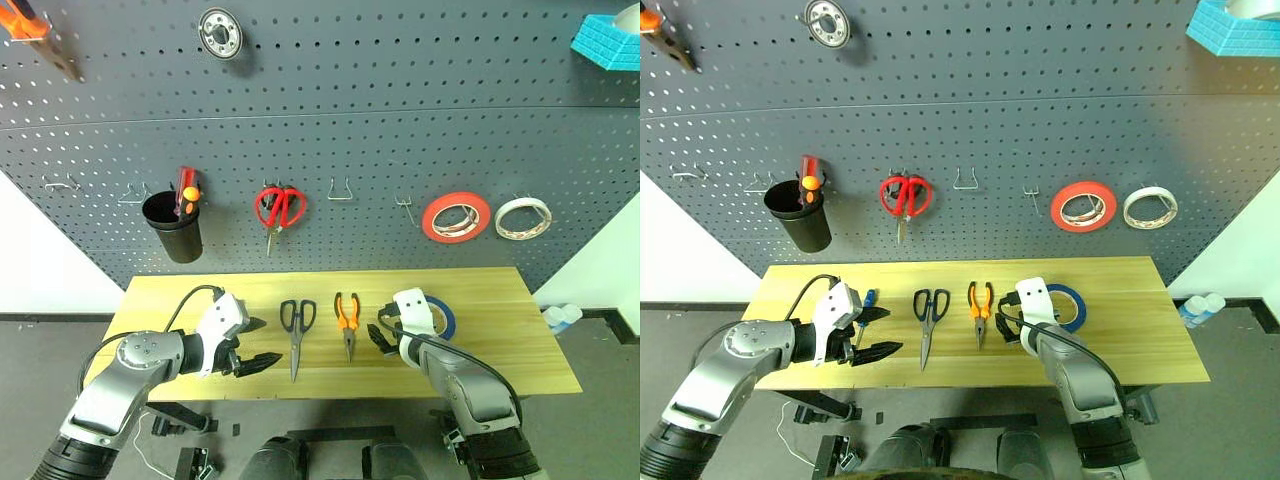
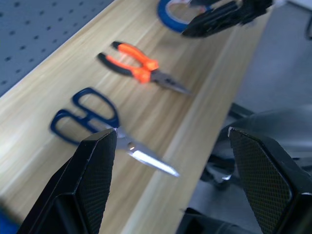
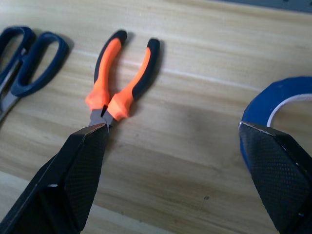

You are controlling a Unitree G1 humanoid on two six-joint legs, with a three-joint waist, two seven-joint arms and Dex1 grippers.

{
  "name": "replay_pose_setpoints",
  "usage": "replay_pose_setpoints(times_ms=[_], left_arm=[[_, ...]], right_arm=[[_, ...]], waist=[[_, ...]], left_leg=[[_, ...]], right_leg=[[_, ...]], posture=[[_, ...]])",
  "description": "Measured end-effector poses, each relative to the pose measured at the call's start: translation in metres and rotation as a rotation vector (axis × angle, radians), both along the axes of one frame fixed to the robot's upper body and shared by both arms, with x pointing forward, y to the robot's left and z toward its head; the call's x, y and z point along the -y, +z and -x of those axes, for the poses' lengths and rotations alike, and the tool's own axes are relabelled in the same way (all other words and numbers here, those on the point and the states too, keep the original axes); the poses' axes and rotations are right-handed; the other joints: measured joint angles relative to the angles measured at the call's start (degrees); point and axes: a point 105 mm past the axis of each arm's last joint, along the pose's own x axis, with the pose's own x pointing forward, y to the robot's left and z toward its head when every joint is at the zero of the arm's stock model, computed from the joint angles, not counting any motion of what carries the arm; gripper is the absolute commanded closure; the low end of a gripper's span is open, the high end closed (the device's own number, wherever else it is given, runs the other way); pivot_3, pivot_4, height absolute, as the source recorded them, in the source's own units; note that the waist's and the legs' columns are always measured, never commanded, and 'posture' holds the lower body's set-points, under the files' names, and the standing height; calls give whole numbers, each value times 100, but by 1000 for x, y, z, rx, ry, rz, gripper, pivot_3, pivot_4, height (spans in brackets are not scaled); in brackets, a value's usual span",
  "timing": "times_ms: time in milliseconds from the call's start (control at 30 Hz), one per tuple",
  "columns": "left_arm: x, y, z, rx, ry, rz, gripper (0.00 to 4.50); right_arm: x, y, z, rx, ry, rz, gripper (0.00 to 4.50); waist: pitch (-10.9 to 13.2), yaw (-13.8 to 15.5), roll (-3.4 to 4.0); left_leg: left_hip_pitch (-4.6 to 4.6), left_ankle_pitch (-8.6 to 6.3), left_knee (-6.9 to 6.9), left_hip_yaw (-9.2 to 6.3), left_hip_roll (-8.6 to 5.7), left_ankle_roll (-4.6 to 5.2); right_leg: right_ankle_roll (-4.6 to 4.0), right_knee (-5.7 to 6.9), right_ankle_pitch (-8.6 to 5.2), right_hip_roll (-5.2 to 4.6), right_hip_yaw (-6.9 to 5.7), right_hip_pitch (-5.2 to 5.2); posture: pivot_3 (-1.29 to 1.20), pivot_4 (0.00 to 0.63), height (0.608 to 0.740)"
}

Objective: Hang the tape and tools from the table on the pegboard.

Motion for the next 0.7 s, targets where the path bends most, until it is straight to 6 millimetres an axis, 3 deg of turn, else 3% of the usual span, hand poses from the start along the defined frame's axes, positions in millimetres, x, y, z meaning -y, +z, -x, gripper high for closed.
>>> replay_pose_setpoints(times_ms=[167,367,700], left_arm=[[42,-24,7,-58,-27,3,679],[50,-22,6,-42,-21,70,679],[45,-20,8,-35,-19,118,679]], right_arm=[[-4,2,-1,4,21,-1,0],[-4,3,-4,16,24,16,0],[1,4,-13,35,7,62,0]], waist=[[39,-9,-38],[47,-5,-40],[103,4,-48]], left_leg=[[-2,0,-4,2,1,0],[-2,1,-14,9,2,-2],[-2,1,-17,10,2,-2]], right_leg=[[1,2,1,4,4,-6],[1,4,0,4,12,-16],[0,3,0,4,13,-18]], posture=[[-108,118,717],[-108,118,717],[-98,128,717]])
